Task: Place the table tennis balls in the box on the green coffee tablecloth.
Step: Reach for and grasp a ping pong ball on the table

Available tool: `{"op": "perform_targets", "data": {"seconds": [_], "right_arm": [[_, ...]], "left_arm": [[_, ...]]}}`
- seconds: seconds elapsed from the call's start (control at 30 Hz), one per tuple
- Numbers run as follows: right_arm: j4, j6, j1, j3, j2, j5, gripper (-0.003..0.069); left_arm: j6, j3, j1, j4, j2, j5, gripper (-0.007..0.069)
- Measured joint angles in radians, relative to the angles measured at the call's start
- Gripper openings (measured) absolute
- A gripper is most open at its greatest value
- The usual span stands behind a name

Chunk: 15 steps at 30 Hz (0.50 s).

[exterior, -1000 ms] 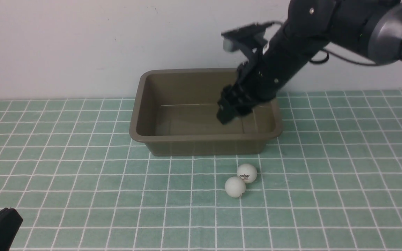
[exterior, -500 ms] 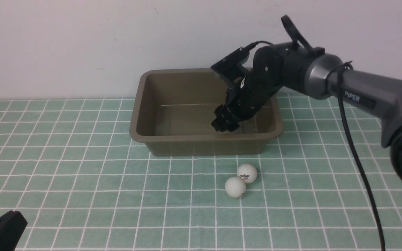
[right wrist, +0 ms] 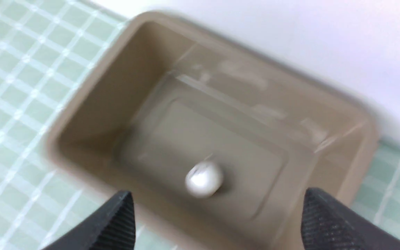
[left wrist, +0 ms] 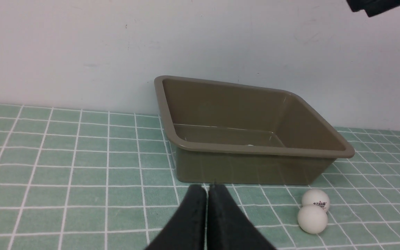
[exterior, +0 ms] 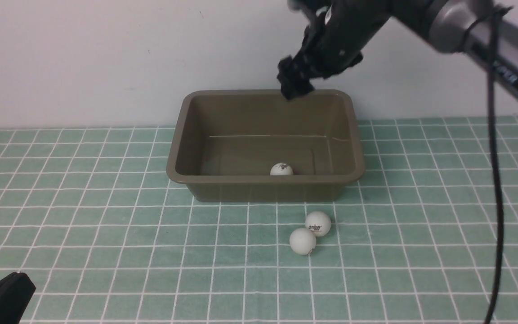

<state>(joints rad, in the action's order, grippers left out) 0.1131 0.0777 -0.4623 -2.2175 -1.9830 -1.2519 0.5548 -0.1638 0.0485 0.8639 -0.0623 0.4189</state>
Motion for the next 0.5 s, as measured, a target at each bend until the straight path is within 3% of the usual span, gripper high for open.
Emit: {"op": "perform_targets", "data": {"seconds": [0.13, 0.37, 0.5], "right_arm": [[0.099, -0.011, 0.0, 0.201, 0.115, -0.002, 0.0577], [0.121, 0.004, -0.022, 0.537, 0.18, 0.014, 0.0556], [0.088, 0.015, -0.076, 0.724, 0.157, 0.188, 0.0526]], "left_arm": [[0.0, 0.0, 0.0, 0.001, 0.0, 0.0, -0.0008], [0.0, 0.0, 0.0, 0.003, 0.0, 0.0, -0.0008], [0.0, 0.0, 0.0, 0.004, 0.0, 0.002, -0.0008]]}}
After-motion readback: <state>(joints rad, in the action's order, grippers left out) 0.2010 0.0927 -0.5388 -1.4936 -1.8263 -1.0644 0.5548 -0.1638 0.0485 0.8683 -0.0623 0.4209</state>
